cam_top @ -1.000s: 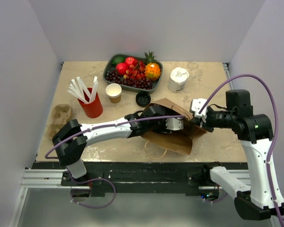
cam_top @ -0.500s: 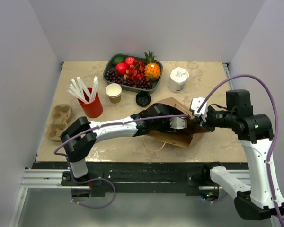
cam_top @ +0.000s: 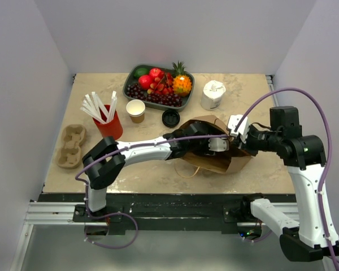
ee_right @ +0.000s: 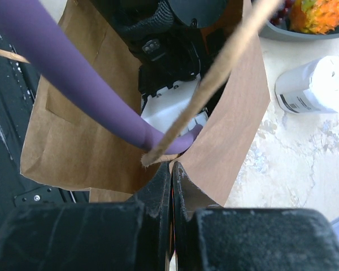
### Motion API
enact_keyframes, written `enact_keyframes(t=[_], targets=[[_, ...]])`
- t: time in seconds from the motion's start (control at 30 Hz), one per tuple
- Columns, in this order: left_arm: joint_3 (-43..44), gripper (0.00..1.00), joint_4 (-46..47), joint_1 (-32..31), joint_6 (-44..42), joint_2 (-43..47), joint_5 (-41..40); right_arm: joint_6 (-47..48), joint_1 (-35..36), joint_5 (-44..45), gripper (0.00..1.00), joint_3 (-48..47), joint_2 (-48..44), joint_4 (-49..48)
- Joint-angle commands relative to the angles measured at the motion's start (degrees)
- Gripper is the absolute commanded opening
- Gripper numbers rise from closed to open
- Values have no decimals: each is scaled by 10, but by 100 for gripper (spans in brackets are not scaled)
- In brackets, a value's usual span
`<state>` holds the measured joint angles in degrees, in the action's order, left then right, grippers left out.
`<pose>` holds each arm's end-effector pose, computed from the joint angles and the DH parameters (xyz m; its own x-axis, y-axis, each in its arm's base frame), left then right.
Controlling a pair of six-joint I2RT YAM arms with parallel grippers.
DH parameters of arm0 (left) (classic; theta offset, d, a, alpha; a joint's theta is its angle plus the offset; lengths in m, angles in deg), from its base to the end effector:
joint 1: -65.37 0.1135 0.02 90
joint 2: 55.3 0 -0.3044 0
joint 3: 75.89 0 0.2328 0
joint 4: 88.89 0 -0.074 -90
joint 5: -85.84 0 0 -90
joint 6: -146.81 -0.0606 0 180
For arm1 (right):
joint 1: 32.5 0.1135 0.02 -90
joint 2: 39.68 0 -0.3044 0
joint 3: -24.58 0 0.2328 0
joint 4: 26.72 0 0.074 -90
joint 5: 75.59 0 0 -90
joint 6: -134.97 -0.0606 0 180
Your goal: Pack the takeout coffee
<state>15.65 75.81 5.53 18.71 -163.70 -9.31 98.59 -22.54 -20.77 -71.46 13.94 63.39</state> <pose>0.2321 -0.3886 0.2633 0.2973 0.7115 -0.6367 0.8126 0.1615 0.5600 0.0870 0.0507 0.4243 -0.0107 -0.6700 -0.7423 -0.8968 0.3347 -0.2892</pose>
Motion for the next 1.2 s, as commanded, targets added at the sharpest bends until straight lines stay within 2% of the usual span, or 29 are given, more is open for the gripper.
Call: enact_keyframes(t=[0.0,0.03,0.07,0.13,0.17,0.47,0.53,0.57,0.6,0.67,1.17], targets=[[29,1,-19,14,33,-18,-12,-17,10,-78,0,1,-1,45],[29,7,-20,14,33,-18,-11,-19,10,-77,0,1,1,44],[28,18,-22,14,33,-16,-9,-20,10,-77,0,1,2,42],[26,29,-31,14,31,-12,-7,-30,10,-74,0,2,4,34],[25,37,-33,14,31,-7,-7,-35,10,-72,0,2,5,25],[0,68,-38,19,44,65,-5,-77,10,-30,0,-13,34,-18],[-4,70,-44,20,50,78,3,-76,10,-24,0,-17,43,-21],[-5,74,-46,23,51,88,11,-75,10,-17,0,-19,45,-25],[-6,80,-53,24,52,93,21,-73,11,-16,0,-22,47,-26],[-7,99,-57,24,58,100,29,-75,10,-16,0,-24,52,-29],[9,99,-104,36,90,147,114,-119,9,21,0,-23,71,-49]])
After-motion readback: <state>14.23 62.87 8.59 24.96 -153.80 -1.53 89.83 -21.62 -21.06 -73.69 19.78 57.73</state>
